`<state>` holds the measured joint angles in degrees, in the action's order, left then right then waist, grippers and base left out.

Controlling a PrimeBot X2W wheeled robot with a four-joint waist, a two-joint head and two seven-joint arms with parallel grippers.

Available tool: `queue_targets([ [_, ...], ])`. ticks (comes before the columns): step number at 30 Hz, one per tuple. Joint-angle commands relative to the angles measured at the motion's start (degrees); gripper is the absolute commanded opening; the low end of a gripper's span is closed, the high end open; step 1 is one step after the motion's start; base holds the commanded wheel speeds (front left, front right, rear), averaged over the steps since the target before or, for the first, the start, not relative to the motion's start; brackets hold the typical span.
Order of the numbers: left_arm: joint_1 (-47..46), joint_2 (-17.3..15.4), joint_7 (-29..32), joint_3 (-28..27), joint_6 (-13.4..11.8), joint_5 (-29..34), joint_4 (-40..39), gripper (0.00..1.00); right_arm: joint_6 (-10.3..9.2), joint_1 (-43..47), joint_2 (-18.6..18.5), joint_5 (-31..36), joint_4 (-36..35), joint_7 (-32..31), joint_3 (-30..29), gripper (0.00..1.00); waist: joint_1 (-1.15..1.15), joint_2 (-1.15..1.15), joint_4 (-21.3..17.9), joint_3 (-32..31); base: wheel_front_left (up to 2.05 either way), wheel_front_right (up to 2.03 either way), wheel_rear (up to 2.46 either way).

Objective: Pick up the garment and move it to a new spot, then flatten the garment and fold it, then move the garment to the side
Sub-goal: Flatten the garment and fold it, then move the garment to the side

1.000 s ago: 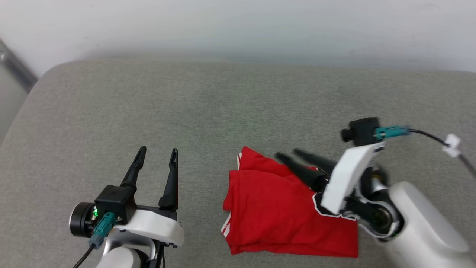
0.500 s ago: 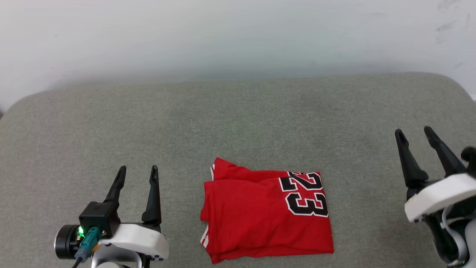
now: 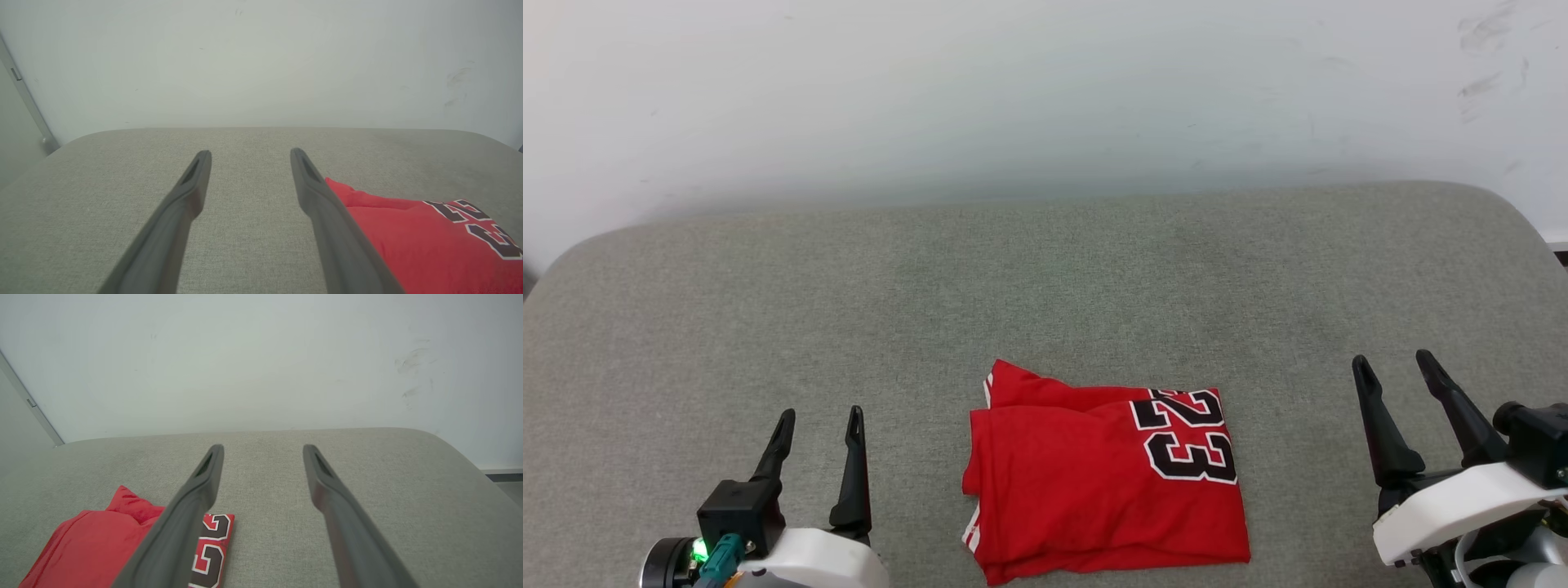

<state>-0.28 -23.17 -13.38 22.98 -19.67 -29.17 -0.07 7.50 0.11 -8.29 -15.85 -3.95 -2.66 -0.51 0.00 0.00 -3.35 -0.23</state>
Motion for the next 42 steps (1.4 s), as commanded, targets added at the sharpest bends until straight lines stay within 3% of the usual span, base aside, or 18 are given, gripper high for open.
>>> queue_targets([
  [1, 0.61, -0.31, -0.17, -0.01, -0.07, -0.09, -0.28, 1.00, -0.02, 0.37, 0.22, 0.33, -0.60, -0.22, 0.07, 1.00, 0.00, 0.00, 0.00, -0.05, 0.00, 0.00, 0.00],
  [11, -0.47, -0.36, -0.16, 0.21, -0.41, 0.23, -0.85, 1.00, -0.02, -0.44, -0.21, 0.50, -0.60, -2.37, -1.93, 1.00, 0.00, 0.00, 0.41, 0.67, 0.00, 0.00, 0.00],
  [15, -1.20, -0.01, -0.49, -0.08, -0.68, 0.30, -1.23, 1.00, -0.02, -1.75, -1.88, -2.67, 1.45, -6.66, -5.25, 1.00, 0.00, 0.00, 1.09, 1.48, 0.00, 0.00, 0.00],
  [24, -4.46, 1.53, -1.36, -0.43, 0.27, 1.25, -1.40, 1.00, -0.01, -6.78, -7.98, -20.26, 15.50, -29.59, -9.18, 1.00, 0.00, 0.00, 4.90, 5.15, 0.00, 0.00, 0.00],
  [28, -5.83, 2.34, -1.47, -0.29, 0.80, 1.63, -1.18, 1.00, -0.01, -8.36, -6.99, -27.28, 19.41, -36.93, -9.02, 1.00, 0.00, 0.00, 6.53, 6.57, 0.00, 0.00, 0.00],
  [29, -7.19, 3.22, -1.65, -0.19, 1.42, 2.26, -0.83, 1.00, -0.01, -10.44, -3.75, -36.27, 21.89, -41.45, -7.58, 1.00, 0.00, 0.00, 8.27, 8.64, 0.00, 0.00, 0.00],
  [35, -8.72, 3.69, -1.80, -0.55, 2.18, 2.94, -0.42, 1.00, -0.06, -12.75, -1.00, -44.74, 27.30, -43.38, -3.79, 1.00, 0.00, 0.00, 10.04, 11.22, 0.00, 0.00, 0.00],
  [39, -9.27, 3.82, -1.84, -0.80, 2.41, 3.36, -0.08, 1.00, -0.08, -13.19, -1.23, -45.96, 30.71, -43.06, -1.76, 1.00, 0.00, 0.00, 10.49, 11.70, 0.00, 0.00, 0.00],
  [40, -9.43, 3.86, -1.86, -0.87, 2.47, 3.42, 0.03, 1.00, -0.09, -13.41, -1.08, -46.51, 31.56, -42.92, -1.23, 0.57, 0.00, 0.00, 10.58, 11.78, 0.00, 0.00, 0.00],
  [42, -9.55, 3.98, -1.88, -0.94, 2.56, 3.61, 0.30, 1.00, -0.09, -13.74, -1.22, -47.29, 32.68, -42.94, 0.23, 0.00, 0.00, 0.00, 10.71, 11.76, 0.00, 0.00, 0.00],
])
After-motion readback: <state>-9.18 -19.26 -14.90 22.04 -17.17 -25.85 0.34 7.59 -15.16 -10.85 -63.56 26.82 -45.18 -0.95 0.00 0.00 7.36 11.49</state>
